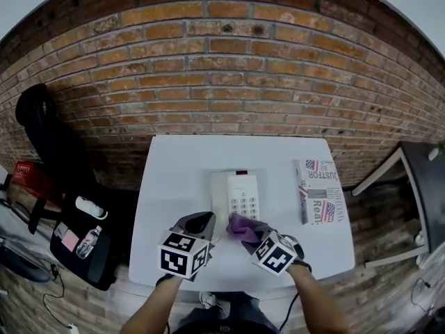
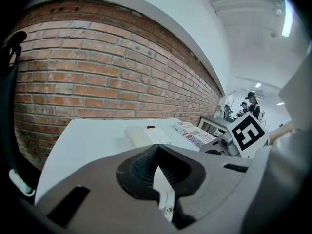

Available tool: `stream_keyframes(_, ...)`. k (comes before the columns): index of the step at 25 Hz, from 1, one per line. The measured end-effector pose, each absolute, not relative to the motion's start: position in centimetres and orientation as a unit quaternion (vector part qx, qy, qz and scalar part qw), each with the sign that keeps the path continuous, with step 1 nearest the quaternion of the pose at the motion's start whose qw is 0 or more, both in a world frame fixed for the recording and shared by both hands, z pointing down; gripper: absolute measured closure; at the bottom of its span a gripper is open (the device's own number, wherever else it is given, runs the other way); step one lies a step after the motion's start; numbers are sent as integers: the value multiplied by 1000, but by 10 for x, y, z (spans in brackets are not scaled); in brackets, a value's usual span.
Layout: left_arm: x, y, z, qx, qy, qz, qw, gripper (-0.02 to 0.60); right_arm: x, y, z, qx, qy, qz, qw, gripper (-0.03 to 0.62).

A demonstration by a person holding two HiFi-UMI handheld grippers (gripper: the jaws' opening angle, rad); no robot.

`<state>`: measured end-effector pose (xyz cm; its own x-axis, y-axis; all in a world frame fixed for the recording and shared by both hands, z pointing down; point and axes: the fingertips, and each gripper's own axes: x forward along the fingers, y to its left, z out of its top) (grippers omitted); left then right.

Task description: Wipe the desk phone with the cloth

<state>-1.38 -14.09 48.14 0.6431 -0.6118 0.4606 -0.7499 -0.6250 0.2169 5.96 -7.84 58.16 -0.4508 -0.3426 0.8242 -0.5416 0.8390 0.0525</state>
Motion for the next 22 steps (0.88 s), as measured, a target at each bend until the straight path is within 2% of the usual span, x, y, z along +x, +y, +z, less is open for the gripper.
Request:
stream_keyframes(9,-12,-151,480,883,-391,166,201,577,72,-83,561,245,-840,76,477,551)
stream_keyframes(22,-18,-182,474,871,-416,153,209,577,95,-189,461,269,-847,-17,458,549)
